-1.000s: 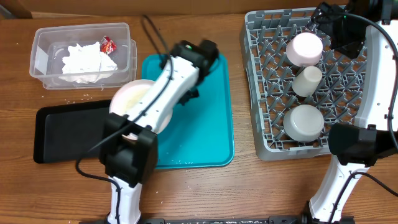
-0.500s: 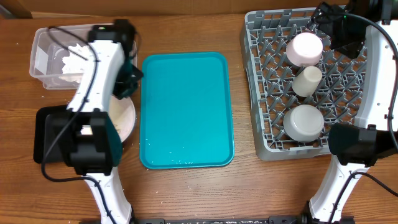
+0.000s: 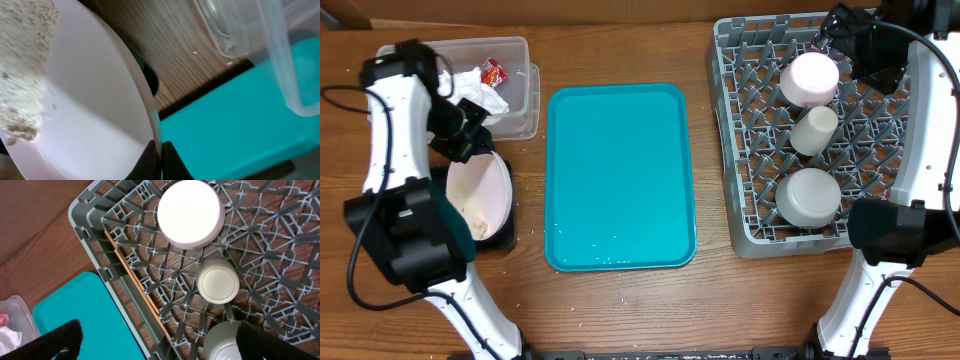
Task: Sort waste into correct bins and load items into the dishwasher
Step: 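Lift the white plate and carry it left over the black tray, then tilt the plate with the left gripper to pour rice onto the black tray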
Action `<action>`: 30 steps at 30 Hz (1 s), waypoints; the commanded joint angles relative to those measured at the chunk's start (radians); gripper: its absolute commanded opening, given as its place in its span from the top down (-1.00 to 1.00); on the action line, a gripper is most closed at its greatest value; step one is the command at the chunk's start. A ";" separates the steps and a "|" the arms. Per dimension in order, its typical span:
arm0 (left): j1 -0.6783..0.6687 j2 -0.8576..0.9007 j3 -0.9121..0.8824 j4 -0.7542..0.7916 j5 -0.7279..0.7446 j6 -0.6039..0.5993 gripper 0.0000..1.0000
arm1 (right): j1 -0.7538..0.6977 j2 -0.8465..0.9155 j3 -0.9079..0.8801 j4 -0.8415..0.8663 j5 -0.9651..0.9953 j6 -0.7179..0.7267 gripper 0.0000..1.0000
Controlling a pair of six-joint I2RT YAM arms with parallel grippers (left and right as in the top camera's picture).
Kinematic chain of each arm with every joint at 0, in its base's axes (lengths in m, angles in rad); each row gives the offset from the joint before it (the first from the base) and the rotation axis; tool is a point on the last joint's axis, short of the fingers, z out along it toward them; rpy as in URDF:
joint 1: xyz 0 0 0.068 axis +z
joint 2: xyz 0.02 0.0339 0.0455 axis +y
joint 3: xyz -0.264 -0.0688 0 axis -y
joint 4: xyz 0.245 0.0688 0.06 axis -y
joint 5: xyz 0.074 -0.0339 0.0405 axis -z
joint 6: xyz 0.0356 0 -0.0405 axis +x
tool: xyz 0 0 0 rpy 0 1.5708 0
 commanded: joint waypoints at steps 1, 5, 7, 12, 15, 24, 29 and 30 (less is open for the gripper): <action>0.056 0.010 0.025 0.000 0.211 0.092 0.91 | 0.001 -0.024 0.014 0.003 -0.005 0.002 -1.00; 0.131 0.010 0.025 -0.001 0.299 0.118 0.92 | 0.001 -0.024 0.014 0.002 -0.005 0.002 -0.99; 0.162 0.010 0.025 -0.003 0.336 0.133 0.92 | 0.001 -0.024 0.014 0.003 -0.005 0.002 -1.00; 0.236 0.010 0.025 -0.006 0.495 0.179 0.92 | 0.001 -0.024 0.014 0.003 -0.005 0.002 -1.00; 0.291 0.010 0.025 -0.018 0.515 0.193 0.92 | 0.001 -0.024 0.014 0.003 -0.005 0.002 -1.00; 0.401 0.010 0.024 -0.092 0.727 0.323 0.91 | 0.001 -0.024 0.014 0.003 -0.005 0.002 -1.00; 0.461 0.010 0.023 -0.128 0.747 0.362 0.92 | 0.001 -0.024 0.014 0.003 -0.005 0.002 -1.00; 0.472 0.010 0.023 -0.139 0.747 0.362 0.91 | 0.001 -0.024 0.014 0.003 -0.005 0.002 -1.00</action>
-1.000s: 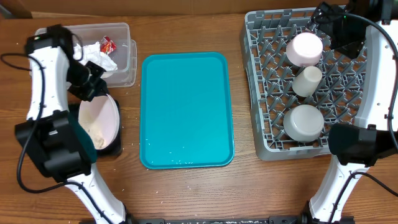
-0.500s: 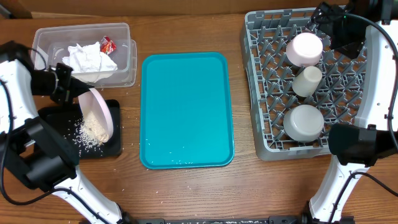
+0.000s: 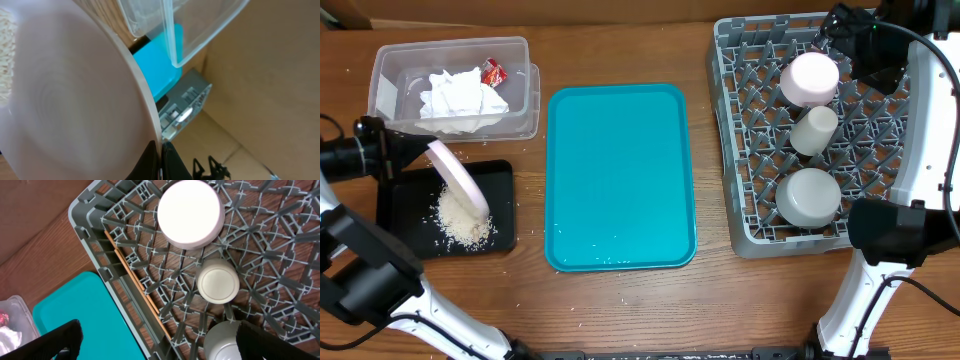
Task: Sort waste into correct bins and load items into the dishwasher
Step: 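Tilt the plate with the left gripper to pour rice onto the black tray, then carry the empty plate back and set it on the teal tray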
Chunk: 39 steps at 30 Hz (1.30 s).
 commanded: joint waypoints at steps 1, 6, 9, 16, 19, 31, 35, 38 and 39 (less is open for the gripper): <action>0.043 0.010 0.022 -0.027 0.066 0.057 0.91 | 0.001 -0.024 0.014 0.002 -0.005 0.002 -1.00; 0.084 0.012 0.022 -0.040 0.122 0.104 0.92 | 0.001 -0.024 0.014 0.002 -0.005 0.002 -1.00; 0.115 0.013 0.021 -0.039 0.214 0.150 0.92 | 0.001 -0.024 0.014 0.002 -0.005 0.002 -1.00; 0.151 0.014 0.018 -0.111 0.209 0.191 0.92 | 0.001 -0.024 0.014 0.002 -0.005 0.002 -1.00; 0.155 0.015 0.014 -0.056 0.221 0.220 0.91 | 0.001 -0.024 0.014 0.002 -0.005 0.002 -0.99; 0.154 0.014 -0.012 -0.168 0.230 0.296 0.92 | 0.001 -0.024 0.014 0.002 -0.005 0.002 -1.00; 0.113 -0.035 -0.012 -0.168 0.249 0.294 0.92 | 0.001 -0.024 0.014 0.002 -0.005 0.002 -1.00; 0.036 -0.129 -0.012 -0.168 0.242 0.276 0.92 | 0.001 -0.024 0.014 0.002 -0.005 0.002 -1.00; 0.006 -0.159 -0.012 -0.168 0.237 0.268 0.92 | 0.001 -0.024 0.014 0.002 -0.005 0.002 -0.99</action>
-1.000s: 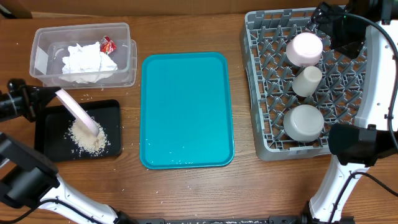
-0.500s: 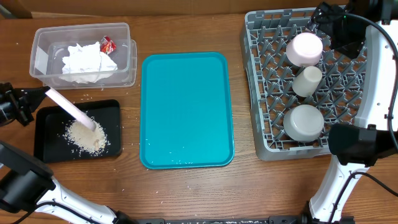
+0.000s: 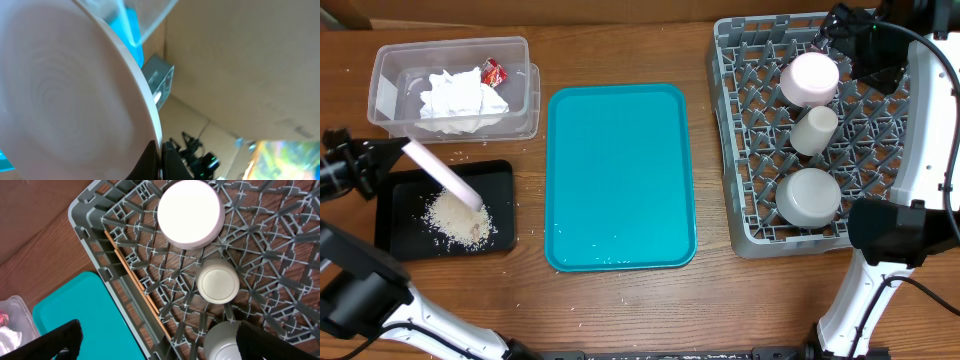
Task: Sort waste into correct bins and load items into the dishwasher
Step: 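Carry the empty plate back and set it on the teal tray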
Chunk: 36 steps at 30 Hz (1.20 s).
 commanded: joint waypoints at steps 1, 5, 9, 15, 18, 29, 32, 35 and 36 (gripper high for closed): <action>-0.128 -0.172 -0.002 -0.006 0.023 -0.004 0.92 | 0.001 -0.024 0.014 0.003 -0.005 0.002 -1.00; -0.332 -0.269 -0.002 -0.006 -0.128 -0.083 0.92 | 0.001 -0.024 0.014 0.003 -0.005 0.002 -1.00; -0.543 -0.290 -0.002 0.050 -0.343 -0.132 0.92 | 0.001 -0.024 0.014 0.003 -0.005 0.002 -1.00; -0.901 -0.257 -0.002 0.222 -0.851 -0.318 0.92 | 0.001 -0.024 0.014 0.003 -0.005 0.002 -1.00; -1.061 -0.224 -0.002 0.312 -0.995 -0.360 0.91 | 0.001 -0.024 0.014 0.003 -0.005 0.002 -1.00; -1.419 0.025 -0.002 0.492 -1.274 -0.444 0.92 | 0.001 -0.024 0.014 0.003 -0.005 0.002 -1.00; -1.445 0.103 -0.002 0.484 -1.278 -0.465 0.92 | 0.001 -0.024 0.014 0.030 -0.006 0.002 -1.00; -1.448 0.146 -0.002 0.484 -1.286 -0.465 0.92 | 0.001 -0.024 0.014 0.043 -0.013 0.002 -1.00; -1.444 0.159 -0.002 0.484 -1.286 -0.467 0.92 | 0.001 -0.024 0.014 0.043 -0.014 0.002 -0.99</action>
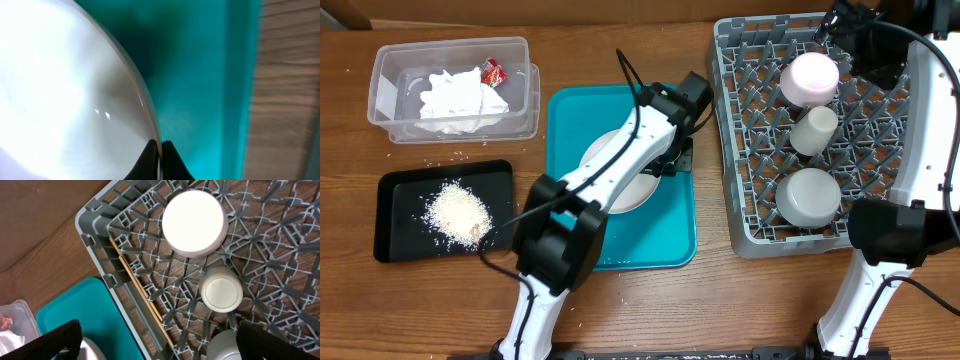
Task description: Sort waste into correct bins and load items into the dishwasher
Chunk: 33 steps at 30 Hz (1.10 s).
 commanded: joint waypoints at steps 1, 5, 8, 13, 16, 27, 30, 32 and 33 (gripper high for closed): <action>0.008 0.032 0.001 -0.005 -0.054 -0.034 0.87 | 0.001 -0.024 0.014 0.005 -0.027 0.002 -1.00; 0.015 0.029 0.004 -0.022 -0.055 -0.027 -0.08 | 0.001 -0.024 0.014 0.000 -0.156 0.002 -1.00; 0.028 0.021 0.049 -0.066 -0.054 -0.026 -0.51 | 0.004 -0.022 0.014 -0.002 -0.291 0.002 -1.00; 0.109 0.010 0.357 -0.282 -0.052 -0.057 -0.52 | 0.064 -0.021 0.013 -0.006 -0.333 0.005 -1.00; 0.182 -0.011 0.537 -0.369 -0.052 -0.079 -0.52 | 0.116 -0.019 -0.006 -0.010 -0.303 0.003 -1.00; 0.595 -0.095 0.853 -0.452 -0.051 -0.079 -1.00 | 0.368 -0.006 -0.210 0.077 -0.161 0.005 -1.00; 0.677 -0.092 0.850 -0.491 -0.051 -0.078 -1.00 | 0.438 -0.006 -0.315 0.149 -0.157 0.005 -1.00; 0.726 -0.092 0.846 -0.492 -0.051 -0.066 -1.00 | 0.486 -0.006 -0.404 0.206 -0.140 0.005 -0.91; 0.743 -0.092 0.846 -0.492 -0.052 -0.066 -1.00 | 0.504 -0.006 -0.441 0.230 -0.132 0.005 -0.87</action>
